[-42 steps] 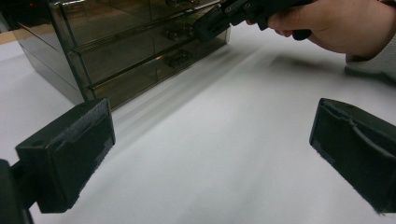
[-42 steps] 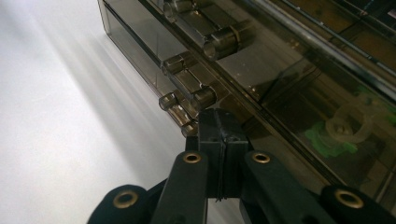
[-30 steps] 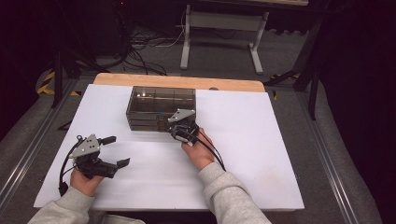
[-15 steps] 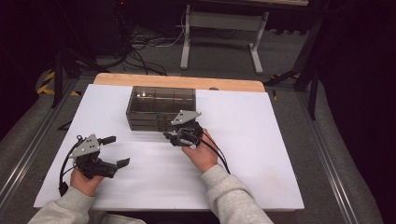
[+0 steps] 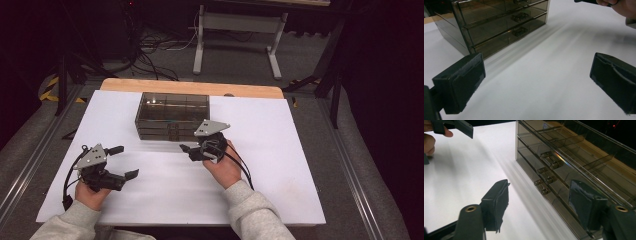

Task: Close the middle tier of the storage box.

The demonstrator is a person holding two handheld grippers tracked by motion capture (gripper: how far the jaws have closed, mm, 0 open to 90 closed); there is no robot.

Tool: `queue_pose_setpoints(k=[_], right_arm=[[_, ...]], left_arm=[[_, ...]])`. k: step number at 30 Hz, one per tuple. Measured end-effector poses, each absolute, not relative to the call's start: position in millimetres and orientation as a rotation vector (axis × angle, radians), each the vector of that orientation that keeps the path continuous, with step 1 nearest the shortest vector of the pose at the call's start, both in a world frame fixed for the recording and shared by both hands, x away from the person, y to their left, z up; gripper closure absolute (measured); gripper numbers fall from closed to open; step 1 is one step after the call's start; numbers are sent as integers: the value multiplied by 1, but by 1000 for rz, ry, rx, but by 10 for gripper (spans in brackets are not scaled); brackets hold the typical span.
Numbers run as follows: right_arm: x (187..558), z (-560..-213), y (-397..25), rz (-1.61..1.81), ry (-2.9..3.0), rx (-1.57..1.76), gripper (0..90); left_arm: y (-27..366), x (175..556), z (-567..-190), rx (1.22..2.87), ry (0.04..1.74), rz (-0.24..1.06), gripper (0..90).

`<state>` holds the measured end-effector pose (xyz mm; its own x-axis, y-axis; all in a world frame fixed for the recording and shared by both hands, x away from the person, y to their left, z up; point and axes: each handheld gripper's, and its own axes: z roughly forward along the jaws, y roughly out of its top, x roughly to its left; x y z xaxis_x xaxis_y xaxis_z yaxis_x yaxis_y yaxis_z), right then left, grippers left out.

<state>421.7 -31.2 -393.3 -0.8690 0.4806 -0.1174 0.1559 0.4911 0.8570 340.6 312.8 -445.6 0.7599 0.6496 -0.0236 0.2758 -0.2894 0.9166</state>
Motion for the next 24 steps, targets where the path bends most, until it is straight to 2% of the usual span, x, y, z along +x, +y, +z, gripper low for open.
queue_pose_setpoints(k=[12, 19, 24], right_arm=[[414, -393, -52, 1375, 2370, 556, 197], [401, -395, -83, 1449, 2289, 552, 84], [394, -400, -106, 1484, 2235, 588, 38]], left_arm=[[313, 340, -446, 1874, 713, 427, 10], [313, 340, -445, 1875, 711, 437, 9], [313, 340, -445, 1874, 713, 442, 7]])
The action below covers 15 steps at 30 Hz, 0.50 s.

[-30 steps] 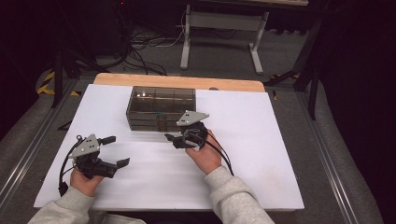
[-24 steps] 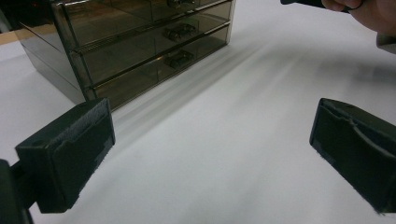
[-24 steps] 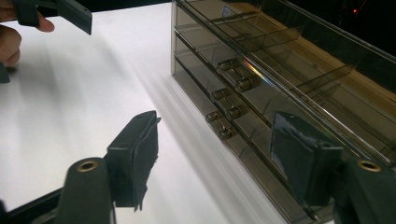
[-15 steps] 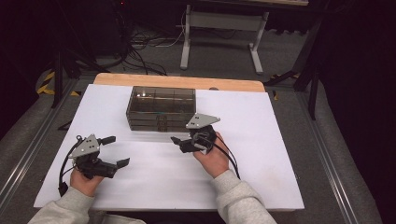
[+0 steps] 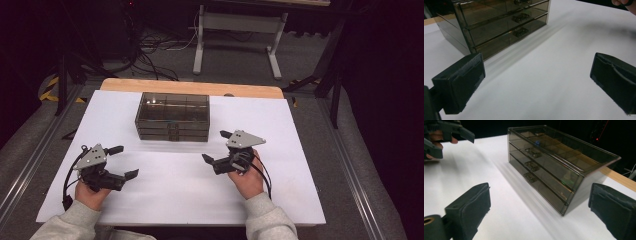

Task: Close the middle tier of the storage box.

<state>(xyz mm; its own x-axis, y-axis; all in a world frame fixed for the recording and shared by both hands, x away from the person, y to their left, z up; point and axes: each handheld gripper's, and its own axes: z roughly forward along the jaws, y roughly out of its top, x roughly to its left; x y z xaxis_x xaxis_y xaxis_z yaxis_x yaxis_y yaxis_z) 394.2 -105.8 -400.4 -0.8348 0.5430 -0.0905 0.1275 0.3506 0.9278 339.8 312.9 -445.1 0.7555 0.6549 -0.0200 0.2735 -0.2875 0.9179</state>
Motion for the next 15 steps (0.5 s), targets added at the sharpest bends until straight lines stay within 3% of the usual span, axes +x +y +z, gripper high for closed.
queue_pose_setpoints(k=[15], right_arm=[[389, -425, -160, 1529, 2156, 685, 0]], left_arm=[[313, 339, -445, 1868, 712, 440, 3]])
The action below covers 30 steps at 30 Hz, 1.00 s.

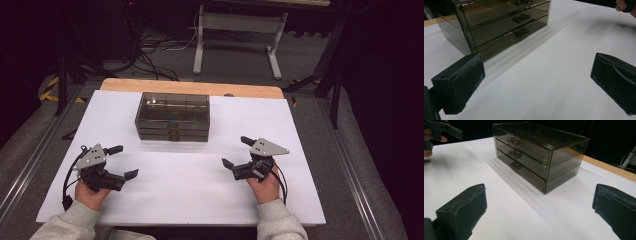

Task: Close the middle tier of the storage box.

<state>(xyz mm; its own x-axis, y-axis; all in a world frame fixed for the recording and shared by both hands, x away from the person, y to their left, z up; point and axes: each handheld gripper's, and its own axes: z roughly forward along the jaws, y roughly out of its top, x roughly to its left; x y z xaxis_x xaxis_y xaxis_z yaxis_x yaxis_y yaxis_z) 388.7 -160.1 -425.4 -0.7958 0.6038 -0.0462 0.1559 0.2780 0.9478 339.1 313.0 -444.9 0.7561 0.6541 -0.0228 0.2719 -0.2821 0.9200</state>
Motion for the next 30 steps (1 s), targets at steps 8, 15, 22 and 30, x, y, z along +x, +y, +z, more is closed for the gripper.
queue_pose_setpoints(k=[8, 15, 22, 30], right_arm=[[380, -439, -179, 1527, 2146, 728, 0], [373, -447, -192, 1484, 2168, 754, 0], [365, -453, -209, 1504, 2165, 790, 0], [364, -457, -213, 1490, 2173, 829, 0]], left_arm=[[313, 339, -445, 1867, 713, 446, 2], [313, 339, -445, 1868, 711, 452, 2], [314, 339, -444, 1868, 713, 457, 2], [314, 338, -445, 1864, 719, 456, 2]])
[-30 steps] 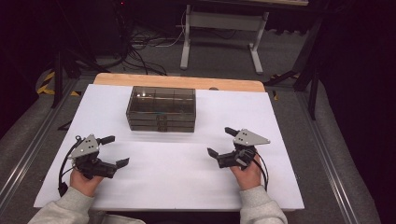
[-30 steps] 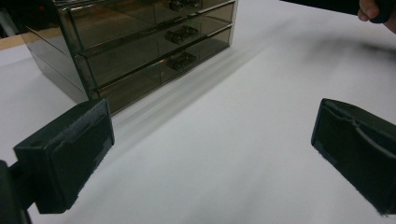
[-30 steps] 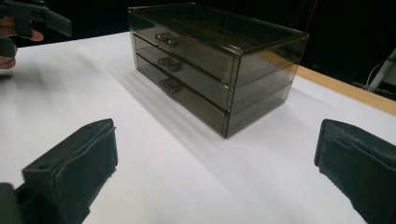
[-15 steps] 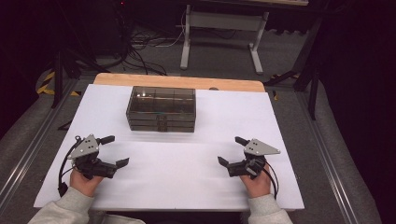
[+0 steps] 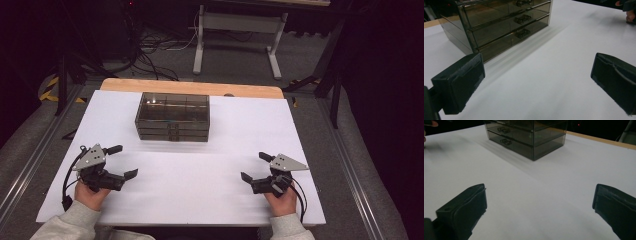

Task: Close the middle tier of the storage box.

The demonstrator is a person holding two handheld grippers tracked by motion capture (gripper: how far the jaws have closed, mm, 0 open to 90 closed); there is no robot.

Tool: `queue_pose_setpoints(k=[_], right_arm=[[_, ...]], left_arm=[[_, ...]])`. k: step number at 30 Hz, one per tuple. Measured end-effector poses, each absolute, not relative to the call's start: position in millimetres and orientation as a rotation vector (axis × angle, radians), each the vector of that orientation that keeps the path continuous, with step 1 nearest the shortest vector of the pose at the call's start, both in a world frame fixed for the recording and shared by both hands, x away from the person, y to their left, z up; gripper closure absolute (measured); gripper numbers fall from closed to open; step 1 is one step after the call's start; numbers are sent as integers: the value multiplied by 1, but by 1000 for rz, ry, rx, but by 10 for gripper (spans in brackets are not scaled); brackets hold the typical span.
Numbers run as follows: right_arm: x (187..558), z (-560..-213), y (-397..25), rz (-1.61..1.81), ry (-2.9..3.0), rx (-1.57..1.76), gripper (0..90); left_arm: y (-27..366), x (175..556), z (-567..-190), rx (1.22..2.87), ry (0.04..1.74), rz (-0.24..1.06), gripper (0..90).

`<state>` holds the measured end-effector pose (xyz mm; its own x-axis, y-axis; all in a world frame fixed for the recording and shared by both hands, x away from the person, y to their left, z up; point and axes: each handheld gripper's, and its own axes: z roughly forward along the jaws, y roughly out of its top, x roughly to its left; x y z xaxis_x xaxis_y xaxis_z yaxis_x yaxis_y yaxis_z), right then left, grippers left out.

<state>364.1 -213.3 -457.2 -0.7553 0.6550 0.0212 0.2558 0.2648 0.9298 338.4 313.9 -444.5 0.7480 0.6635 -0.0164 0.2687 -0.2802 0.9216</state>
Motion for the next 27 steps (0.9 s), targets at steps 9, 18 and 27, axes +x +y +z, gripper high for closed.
queue_pose_setpoints(k=[9, 18, 27], right_arm=[[363, -457, -209, 1471, 2178, 791, 0], [363, -456, -209, 1476, 2176, 789, 0], [363, -456, -208, 1473, 2178, 787, 0]], left_arm=[[314, 339, -444, 1866, 718, 467, 2], [314, 339, -444, 1861, 719, 458, 2], [314, 339, -444, 1860, 722, 459, 2]])
